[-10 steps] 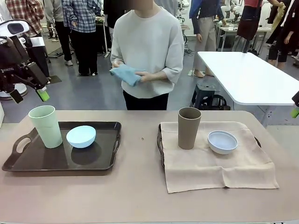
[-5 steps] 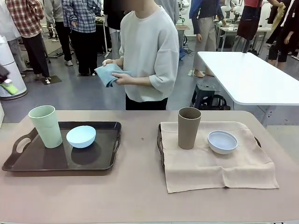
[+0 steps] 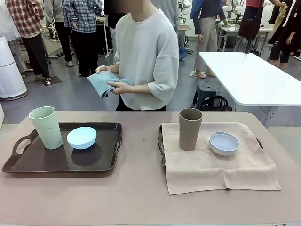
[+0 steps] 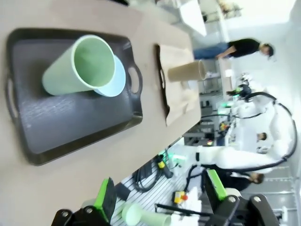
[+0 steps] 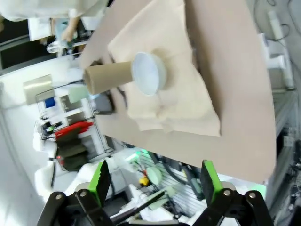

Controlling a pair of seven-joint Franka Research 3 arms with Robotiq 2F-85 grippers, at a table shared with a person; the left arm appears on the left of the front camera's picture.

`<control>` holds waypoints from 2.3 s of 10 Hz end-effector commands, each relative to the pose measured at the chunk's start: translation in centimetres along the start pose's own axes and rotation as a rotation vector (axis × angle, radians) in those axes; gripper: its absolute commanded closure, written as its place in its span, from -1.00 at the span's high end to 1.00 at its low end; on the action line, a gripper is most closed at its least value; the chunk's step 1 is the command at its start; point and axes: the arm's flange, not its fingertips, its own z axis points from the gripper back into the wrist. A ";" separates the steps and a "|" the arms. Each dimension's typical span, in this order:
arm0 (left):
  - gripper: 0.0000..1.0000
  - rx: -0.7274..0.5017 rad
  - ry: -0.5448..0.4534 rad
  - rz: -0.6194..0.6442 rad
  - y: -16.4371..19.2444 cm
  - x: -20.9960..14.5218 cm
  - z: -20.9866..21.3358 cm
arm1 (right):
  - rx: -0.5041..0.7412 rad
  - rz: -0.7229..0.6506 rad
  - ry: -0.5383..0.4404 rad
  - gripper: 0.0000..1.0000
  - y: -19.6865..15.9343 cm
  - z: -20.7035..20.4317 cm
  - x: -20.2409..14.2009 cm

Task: Set up a tray with a mat and arrange the tableware.
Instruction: Pick up the Picnic Bowl and Reusable plastic cup from the Handle tray in front of the human's position and hold them in the air.

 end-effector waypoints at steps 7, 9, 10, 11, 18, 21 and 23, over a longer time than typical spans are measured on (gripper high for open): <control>1.00 -0.150 -0.112 0.048 5.8 -1.0 3.5 | 0.251 0.012 -0.130 0.98 -5.2 7.5 -2.5; 1.00 -0.148 -0.099 0.065 5.9 -0.7 3.6 | 0.253 0.016 -0.114 0.98 -4.9 7.2 -2.3; 1.00 -0.123 -0.075 0.045 5.1 0.2 3.2 | 0.219 0.016 -0.081 0.98 -4.3 6.6 -1.9; 1.00 -0.124 -0.094 0.078 6.2 -1.0 3.2 | 0.237 -0.013 -0.132 0.98 -4.8 7.2 -3.1; 1.00 -0.124 -0.094 0.078 6.2 -1.0 3.2 | 0.237 -0.013 -0.132 0.98 -4.8 7.2 -3.1; 1.00 -0.124 -0.094 0.078 6.2 -1.0 3.2 | 0.237 -0.013 -0.132 0.98 -4.8 7.2 -3.1; 1.00 -0.124 -0.094 0.078 6.2 -1.0 3.2 | 0.237 -0.013 -0.132 0.98 -4.8 7.2 -3.1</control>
